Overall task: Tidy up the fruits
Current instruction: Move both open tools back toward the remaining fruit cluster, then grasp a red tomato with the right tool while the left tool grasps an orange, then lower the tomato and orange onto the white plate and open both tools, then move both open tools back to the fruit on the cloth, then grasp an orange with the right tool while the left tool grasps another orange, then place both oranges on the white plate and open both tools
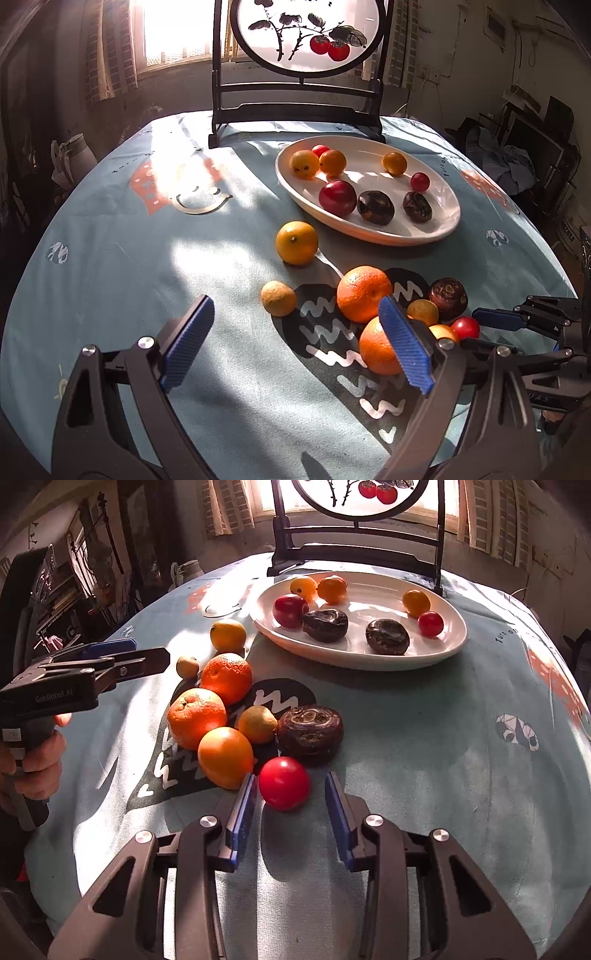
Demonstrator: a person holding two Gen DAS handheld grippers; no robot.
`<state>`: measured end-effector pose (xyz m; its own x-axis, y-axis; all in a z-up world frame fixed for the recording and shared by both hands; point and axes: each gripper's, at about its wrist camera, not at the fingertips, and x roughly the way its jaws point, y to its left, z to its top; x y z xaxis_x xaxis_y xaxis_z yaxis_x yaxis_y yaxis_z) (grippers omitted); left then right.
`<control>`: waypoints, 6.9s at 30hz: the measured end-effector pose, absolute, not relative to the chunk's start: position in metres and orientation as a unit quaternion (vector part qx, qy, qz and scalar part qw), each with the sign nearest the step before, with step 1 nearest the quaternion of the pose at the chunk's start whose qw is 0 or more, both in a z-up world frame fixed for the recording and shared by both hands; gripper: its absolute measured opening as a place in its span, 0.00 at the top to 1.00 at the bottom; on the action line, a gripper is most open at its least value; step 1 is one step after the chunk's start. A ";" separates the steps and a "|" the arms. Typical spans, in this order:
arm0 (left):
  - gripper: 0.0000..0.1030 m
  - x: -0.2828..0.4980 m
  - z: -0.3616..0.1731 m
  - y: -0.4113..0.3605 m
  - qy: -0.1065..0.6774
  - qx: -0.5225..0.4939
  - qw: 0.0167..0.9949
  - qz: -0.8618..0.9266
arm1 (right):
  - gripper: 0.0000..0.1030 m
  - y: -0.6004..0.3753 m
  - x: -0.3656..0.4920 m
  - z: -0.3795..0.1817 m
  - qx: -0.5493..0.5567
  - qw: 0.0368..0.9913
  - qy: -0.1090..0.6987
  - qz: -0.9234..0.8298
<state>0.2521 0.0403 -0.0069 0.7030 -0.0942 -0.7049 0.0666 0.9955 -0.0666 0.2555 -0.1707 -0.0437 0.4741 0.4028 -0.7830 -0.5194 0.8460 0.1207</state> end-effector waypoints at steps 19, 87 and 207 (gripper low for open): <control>0.14 0.243 -0.013 0.014 0.397 0.021 0.910 -0.116 | 0.73 -0.189 0.262 -0.031 -0.003 0.865 0.421 0.273; 0.06 0.362 0.028 -0.010 0.350 0.019 0.934 -0.068 | 0.42 -0.209 0.364 -0.013 0.099 0.915 0.340 0.193; 0.56 0.414 0.007 -0.033 0.373 0.065 0.918 -0.119 | 0.65 -0.199 0.385 -0.012 0.073 0.923 0.323 0.197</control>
<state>0.4136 -0.0333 0.0071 0.6930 -0.1691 -0.7008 0.2669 0.9632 0.0315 0.3854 -0.1991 -0.0125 0.7145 0.4102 -0.5668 -0.3154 0.9120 0.2623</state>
